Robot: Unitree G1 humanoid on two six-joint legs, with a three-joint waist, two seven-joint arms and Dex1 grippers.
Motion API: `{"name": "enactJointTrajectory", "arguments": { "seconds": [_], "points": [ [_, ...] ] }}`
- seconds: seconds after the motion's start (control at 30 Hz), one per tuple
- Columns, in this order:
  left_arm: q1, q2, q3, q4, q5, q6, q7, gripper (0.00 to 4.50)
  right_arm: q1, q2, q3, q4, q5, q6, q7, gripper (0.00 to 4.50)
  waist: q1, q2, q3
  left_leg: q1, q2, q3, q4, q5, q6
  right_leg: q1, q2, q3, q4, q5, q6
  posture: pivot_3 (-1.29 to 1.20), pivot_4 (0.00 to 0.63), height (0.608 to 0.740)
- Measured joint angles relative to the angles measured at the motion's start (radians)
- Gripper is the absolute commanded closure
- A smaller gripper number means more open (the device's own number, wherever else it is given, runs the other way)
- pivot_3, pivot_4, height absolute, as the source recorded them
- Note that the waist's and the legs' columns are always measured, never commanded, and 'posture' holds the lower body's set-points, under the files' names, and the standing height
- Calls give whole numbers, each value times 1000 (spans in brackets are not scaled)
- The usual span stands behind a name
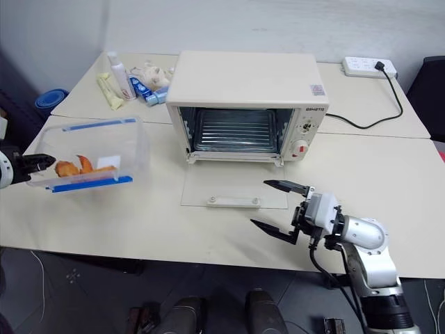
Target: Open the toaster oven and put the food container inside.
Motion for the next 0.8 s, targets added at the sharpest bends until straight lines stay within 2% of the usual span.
{"name": "enactJointTrajectory", "arguments": {
  "seconds": [0.17, 0.4, 0.57, 0.8],
  "points": [
    [-19, -131, -17, -153, -72, 114, -10, 4164, 73, -24, -50, 1, 1, 0, -5, 0, 5, 0, 0, 0, 0, 0, 1, -1, 1, 0, 0, 0, 1, 0, 0, 0, 150, 740],
    [-142, -345, -81, -222, -189, 123, 163, 4164, 144, -26, -82, -63, 1, 22, -61, 0, -2, 0, 0, 0, 0, 1, 2, 0, 0, 0, 0, 0, 4, 0, 0, 0, 150, 740],
    [-239, -533, -135, -221, -154, 126, 277, 4164, 162, -16, -79, -137, -1, 50, -127, 0, -1, 0, 0, 0, 0, 1, 5, 1, -1, 0, 1, 1, 5, 0, 0, 0, 150, 740],
    [-275, -689, -147, -198, -51, 126, 360, 4164, 216, -1, -79, -217, -9, 67, -207, 0, -3, 0, 0, 0, 0, 2, 6, 1, -2, 0, 1, 1, 6, 0, 0, 0, 150, 740]
  ]
}}
